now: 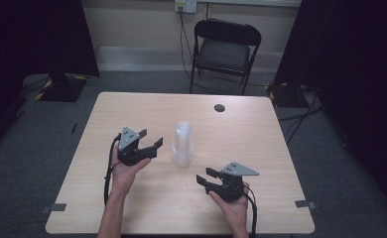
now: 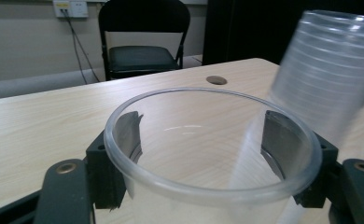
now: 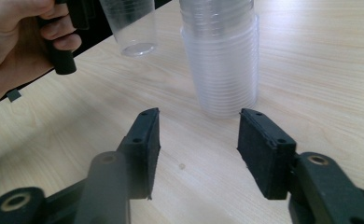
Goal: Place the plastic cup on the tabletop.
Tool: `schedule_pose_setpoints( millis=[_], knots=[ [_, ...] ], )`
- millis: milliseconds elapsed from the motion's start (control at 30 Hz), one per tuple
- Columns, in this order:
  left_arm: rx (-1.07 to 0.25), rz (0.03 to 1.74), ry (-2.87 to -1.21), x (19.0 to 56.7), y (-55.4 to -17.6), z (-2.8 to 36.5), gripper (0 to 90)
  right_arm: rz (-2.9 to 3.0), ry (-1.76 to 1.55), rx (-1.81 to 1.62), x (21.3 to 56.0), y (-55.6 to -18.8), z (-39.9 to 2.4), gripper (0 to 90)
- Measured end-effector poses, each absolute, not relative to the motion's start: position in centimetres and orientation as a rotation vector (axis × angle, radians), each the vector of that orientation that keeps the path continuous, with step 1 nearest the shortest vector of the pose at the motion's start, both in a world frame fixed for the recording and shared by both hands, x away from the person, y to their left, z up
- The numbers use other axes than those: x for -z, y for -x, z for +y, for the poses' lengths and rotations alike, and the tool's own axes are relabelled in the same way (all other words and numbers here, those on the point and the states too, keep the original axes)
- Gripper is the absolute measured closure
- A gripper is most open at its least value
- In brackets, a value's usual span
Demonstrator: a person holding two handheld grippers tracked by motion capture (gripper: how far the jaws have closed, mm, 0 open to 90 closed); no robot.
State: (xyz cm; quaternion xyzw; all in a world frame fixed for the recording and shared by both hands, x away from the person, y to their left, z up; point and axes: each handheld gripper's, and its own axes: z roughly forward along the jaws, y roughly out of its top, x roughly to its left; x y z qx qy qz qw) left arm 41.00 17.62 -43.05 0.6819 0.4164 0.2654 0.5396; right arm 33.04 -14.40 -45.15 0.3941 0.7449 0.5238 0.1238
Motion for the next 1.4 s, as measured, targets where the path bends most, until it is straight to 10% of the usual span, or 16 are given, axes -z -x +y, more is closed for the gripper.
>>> schedule_pose_setpoints(
  millis=[1400],
  knots=[
    [-0.680,1.099,-1.680,46.7,-48.4,18.1,27.3,2.138,-1.235,-1.544,47.0,-32.2,-16.2,42.8]
  ],
)
